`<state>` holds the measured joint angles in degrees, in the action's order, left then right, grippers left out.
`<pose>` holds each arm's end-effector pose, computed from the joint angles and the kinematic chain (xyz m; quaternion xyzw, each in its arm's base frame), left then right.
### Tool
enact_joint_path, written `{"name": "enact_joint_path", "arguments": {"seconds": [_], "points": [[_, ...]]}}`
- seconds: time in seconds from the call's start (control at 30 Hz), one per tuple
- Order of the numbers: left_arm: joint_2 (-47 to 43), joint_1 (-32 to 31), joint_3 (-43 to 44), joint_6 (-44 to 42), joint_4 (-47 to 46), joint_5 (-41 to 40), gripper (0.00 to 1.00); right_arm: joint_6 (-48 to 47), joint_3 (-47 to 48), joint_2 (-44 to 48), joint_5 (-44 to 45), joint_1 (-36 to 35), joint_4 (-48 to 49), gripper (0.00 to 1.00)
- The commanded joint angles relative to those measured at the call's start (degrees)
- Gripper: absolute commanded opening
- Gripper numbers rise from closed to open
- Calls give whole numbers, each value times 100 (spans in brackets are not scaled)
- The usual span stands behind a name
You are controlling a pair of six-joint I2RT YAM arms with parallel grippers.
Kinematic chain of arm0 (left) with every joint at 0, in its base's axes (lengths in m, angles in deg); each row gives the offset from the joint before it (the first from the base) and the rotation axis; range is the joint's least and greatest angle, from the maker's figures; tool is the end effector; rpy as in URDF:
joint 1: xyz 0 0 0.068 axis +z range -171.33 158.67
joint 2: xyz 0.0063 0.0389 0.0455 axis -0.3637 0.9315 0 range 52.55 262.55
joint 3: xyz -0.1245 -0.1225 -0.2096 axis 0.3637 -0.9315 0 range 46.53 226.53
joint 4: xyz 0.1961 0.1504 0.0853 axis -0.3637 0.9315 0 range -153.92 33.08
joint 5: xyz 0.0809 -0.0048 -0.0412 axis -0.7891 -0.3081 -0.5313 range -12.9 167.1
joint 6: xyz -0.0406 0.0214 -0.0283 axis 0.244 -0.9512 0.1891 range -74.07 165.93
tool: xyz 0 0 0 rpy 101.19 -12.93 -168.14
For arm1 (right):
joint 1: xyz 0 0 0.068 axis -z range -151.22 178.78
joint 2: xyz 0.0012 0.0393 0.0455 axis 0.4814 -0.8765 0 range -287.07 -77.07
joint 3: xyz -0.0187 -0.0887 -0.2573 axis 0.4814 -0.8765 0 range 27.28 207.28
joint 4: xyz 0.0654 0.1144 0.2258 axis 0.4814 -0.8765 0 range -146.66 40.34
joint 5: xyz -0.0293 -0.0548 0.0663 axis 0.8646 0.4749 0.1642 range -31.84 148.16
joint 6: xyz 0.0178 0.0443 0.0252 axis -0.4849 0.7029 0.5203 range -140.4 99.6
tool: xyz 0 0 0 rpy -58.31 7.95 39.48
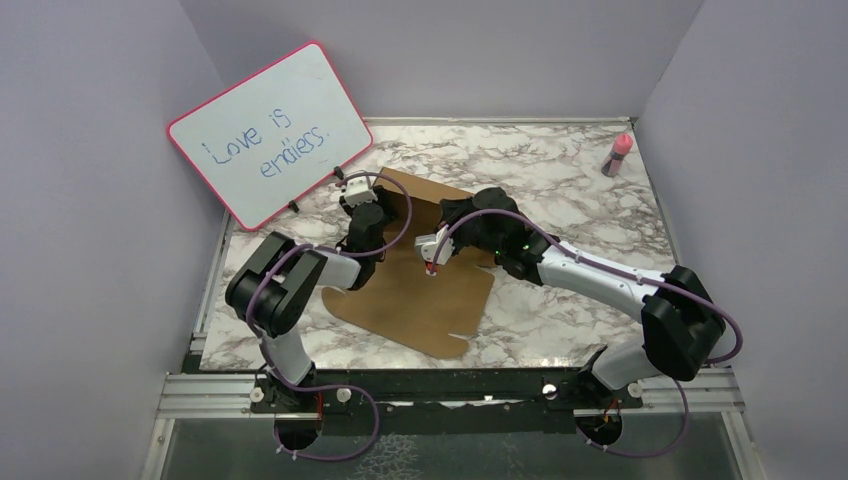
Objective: Fold the paper box
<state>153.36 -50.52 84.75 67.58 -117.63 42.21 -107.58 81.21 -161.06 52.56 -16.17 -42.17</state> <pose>0.3046 -0.1469 0.1670 -0.1468 0.7361 -0.0606 0.6580 0.2349 0.2394 0.2631 -0.7704 0.3123 -0.1618 0.5318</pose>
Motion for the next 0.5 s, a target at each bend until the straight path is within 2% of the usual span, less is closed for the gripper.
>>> {"name": "enact_joint_path", "arguments": {"seconds": [0.0, 0.2, 0.47], "points": [[-82, 474, -262, -49, 351, 454, 57, 87, -113, 229, -218, -49, -360, 1], [-22, 563, -306, -88, 149, 676, 57, 130, -173, 227, -286, -49, -287, 2], [292, 565, -243, 222, 177, 201, 55, 164, -209, 234, -322, -49, -226, 2]]}}
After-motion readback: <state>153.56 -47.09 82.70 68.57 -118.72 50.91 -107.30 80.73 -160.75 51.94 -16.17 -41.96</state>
